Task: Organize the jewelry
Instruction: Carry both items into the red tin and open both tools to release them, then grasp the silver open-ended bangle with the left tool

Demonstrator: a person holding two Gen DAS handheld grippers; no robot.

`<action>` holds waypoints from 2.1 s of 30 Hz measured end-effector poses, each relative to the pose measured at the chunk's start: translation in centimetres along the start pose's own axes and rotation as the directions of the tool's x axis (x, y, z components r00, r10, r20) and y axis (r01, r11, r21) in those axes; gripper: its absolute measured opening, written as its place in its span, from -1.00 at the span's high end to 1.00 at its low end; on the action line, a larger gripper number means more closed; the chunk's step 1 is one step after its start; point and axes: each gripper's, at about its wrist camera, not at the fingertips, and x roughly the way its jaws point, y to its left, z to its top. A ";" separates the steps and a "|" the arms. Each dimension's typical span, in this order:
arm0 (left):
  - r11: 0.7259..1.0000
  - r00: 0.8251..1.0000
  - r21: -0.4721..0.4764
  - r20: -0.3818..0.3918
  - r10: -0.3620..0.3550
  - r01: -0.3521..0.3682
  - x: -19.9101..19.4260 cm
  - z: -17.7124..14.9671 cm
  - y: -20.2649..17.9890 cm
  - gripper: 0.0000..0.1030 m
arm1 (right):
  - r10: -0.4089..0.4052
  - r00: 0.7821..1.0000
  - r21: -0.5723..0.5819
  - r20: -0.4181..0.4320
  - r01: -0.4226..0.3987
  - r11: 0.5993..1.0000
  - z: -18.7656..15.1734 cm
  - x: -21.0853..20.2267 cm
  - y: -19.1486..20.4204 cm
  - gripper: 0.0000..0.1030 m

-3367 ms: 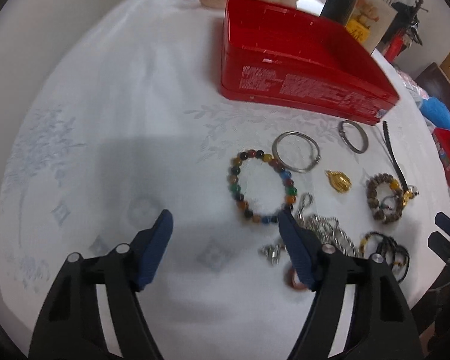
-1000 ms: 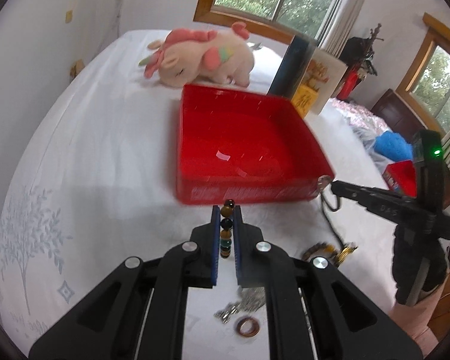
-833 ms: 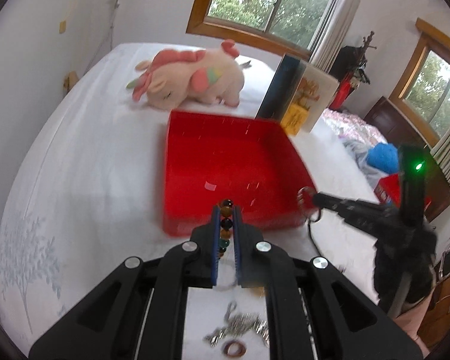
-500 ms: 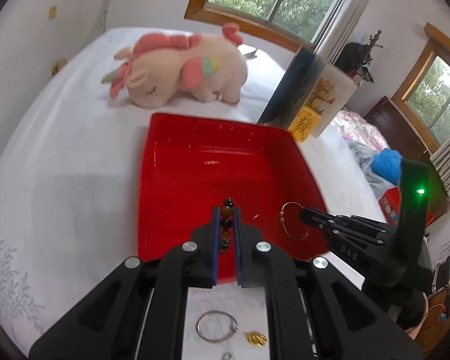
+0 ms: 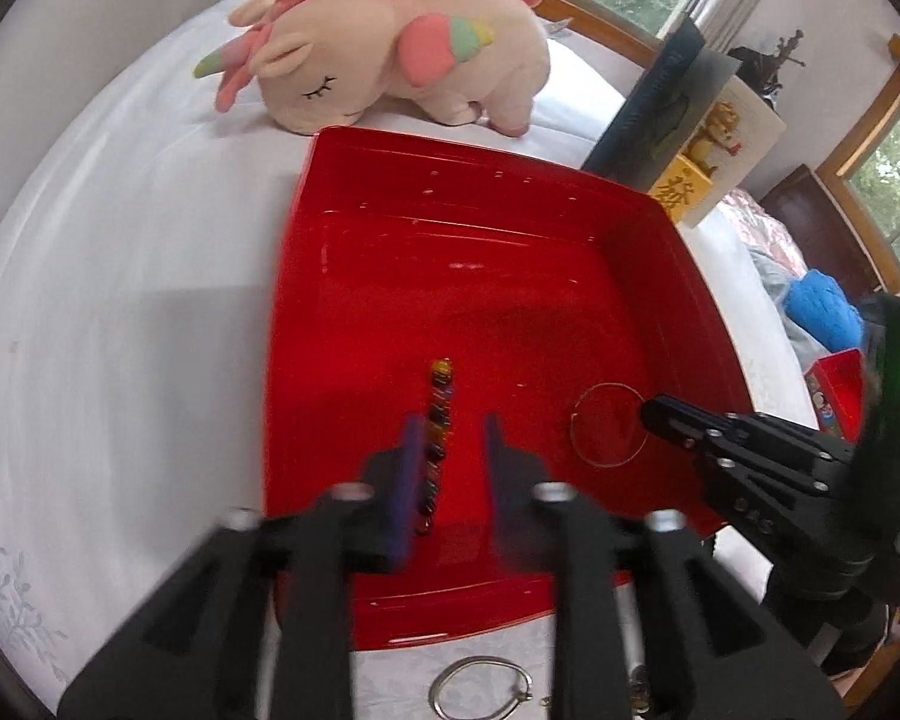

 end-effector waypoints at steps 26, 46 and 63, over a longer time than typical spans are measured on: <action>0.993 0.987 0.024 0.112 0.114 -0.117 -7.9 -9.9 1.4 -0.07 | 0.148 0.983 -0.003 0.108 -0.149 0.989 -7.3 -8.2 -1.6 0.76; 0.993 0.994 0.044 0.003 0.111 -0.111 -2.4 -13.9 0.9 -0.04 | 0.179 0.981 -0.013 0.069 -0.179 0.984 -12.8 -5.5 -1.4 0.64; 0.999 0.999 0.036 -0.025 0.030 -0.030 -2.5 -13.2 0.6 0.22 | 0.223 0.974 -0.058 0.046 -0.220 0.974 -12.9 -5.2 -0.1 0.59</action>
